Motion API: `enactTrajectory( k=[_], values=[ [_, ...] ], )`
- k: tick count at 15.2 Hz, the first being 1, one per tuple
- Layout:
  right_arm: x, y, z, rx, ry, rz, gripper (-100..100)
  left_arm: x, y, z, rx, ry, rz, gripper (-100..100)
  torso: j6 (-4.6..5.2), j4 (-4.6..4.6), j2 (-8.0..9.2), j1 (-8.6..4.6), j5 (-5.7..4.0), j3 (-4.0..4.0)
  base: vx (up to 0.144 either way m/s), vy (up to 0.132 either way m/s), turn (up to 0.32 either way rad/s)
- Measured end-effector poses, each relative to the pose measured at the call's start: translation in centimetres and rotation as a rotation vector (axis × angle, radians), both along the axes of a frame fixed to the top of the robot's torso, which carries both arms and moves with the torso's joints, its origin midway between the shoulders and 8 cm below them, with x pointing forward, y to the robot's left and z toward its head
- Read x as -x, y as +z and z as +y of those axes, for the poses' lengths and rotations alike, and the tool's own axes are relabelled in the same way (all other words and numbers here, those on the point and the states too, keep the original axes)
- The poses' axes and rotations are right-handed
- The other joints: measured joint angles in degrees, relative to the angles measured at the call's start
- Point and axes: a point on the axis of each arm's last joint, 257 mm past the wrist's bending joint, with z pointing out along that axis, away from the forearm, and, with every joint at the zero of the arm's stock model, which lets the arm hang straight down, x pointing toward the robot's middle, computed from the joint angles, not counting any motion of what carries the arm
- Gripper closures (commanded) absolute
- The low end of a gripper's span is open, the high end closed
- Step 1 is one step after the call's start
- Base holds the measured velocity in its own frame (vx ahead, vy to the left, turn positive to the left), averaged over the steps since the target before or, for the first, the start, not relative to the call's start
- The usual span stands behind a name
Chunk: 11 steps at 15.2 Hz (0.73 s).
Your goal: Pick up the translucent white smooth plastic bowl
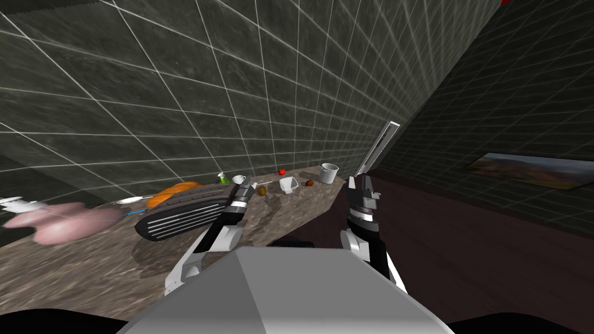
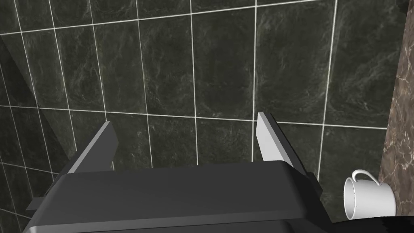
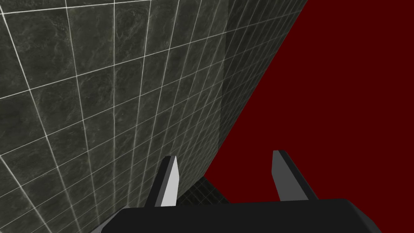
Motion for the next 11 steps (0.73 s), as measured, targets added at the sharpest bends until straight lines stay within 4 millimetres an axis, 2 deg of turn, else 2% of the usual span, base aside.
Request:
enactTrajectory(
  k=[8, 11],
  values=[
    [0.0, 0.0, 0.0, 0.000, 0.000, 0.000, 0, -1.3, -2.4, 2.3, 0.010, 0.012, 0.138, -100, 0.00, 0.00, -0.01, -0.04, -0.01, 0.00, 0.026, -0.074, -0.014],
    [0.0, 0.0, 0.0, 0.000, 0.000, 0.000, 0, -1.7, -3.4, 2.9, 0.017, 0.019, 0.186, -100, 0.00, 0.00, 0.02, 0.08, 0.01, 0.01, 0.020, -0.044, -0.007]
  ],
)
